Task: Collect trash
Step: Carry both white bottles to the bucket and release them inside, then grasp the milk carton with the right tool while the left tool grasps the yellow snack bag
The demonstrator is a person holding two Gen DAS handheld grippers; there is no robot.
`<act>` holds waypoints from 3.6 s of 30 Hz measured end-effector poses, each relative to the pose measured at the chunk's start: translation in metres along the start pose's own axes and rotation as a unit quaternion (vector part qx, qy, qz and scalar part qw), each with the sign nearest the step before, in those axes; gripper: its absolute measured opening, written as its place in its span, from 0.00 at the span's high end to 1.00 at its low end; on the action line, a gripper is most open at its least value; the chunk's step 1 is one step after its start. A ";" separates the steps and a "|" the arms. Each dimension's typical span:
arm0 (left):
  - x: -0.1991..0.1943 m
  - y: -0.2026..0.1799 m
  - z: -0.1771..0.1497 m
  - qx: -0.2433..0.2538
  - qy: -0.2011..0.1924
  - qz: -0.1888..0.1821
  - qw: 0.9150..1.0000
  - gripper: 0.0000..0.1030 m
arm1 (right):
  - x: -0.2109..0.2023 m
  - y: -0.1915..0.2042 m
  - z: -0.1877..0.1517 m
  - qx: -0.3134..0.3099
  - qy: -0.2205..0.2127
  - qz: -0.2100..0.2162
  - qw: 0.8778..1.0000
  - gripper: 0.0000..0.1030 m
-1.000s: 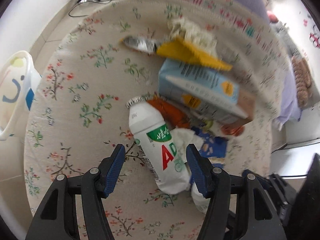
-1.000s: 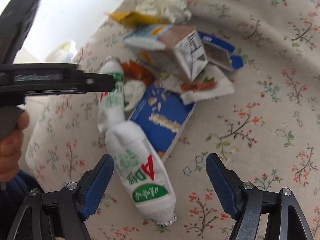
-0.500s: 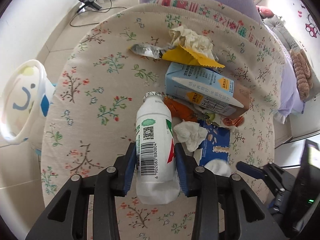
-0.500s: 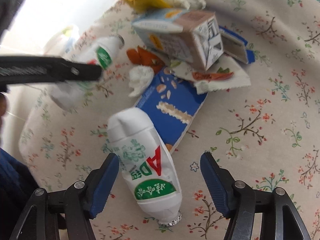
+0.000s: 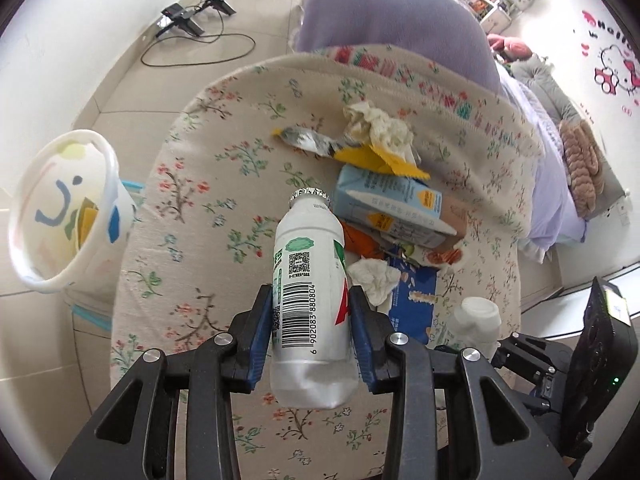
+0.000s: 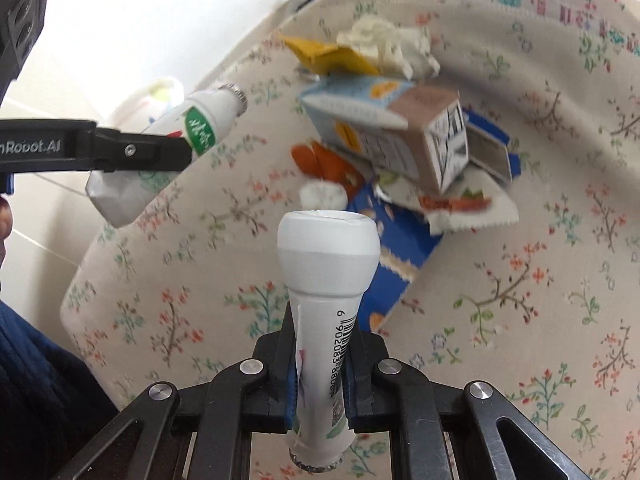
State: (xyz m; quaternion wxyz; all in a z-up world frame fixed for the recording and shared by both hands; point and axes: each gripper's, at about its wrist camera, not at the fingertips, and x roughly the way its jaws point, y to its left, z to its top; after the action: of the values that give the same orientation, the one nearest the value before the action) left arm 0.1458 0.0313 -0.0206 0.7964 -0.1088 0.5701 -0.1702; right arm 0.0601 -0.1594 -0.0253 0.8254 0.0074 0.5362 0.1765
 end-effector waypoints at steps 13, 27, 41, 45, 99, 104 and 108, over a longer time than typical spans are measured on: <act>-0.069 0.122 0.034 -0.157 -0.078 0.014 0.984 0.62 | 0.013 0.029 0.030 0.017 -0.024 0.045 0.999 0.86; -0.055 0.225 0.047 -0.246 -0.052 0.035 0.967 0.62 | 0.054 0.110 0.107 -0.008 -0.045 0.112 0.993 0.85; -0.027 0.261 0.058 -0.275 -0.028 0.063 0.959 0.61 | 0.153 0.199 0.175 0.017 -0.027 0.186 0.982 0.85; -0.022 0.272 0.059 -0.297 -0.011 0.073 0.952 0.49 | 0.173 0.213 0.186 0.009 -0.019 0.173 0.985 0.85; 0.013 0.031 0.091 -0.103 0.001 -0.030 0.994 0.28 | 0.056 -0.003 0.100 -0.167 0.001 -0.097 0.981 0.26; 0.019 0.027 0.090 -0.116 0.011 -0.055 0.992 0.28 | 0.051 -0.007 0.095 -0.143 0.010 -0.051 0.988 0.62; 0.026 0.018 0.087 -0.114 0.023 -0.071 0.991 0.28 | 0.019 0.007 0.085 -0.141 -0.006 -0.019 0.990 0.62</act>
State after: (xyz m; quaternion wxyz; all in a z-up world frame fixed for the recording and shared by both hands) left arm 0.2383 0.0357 -0.0216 0.7512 -0.2348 0.5950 -0.1630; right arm 0.1406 -0.1322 -0.0051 0.8247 -0.1180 0.5012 0.2341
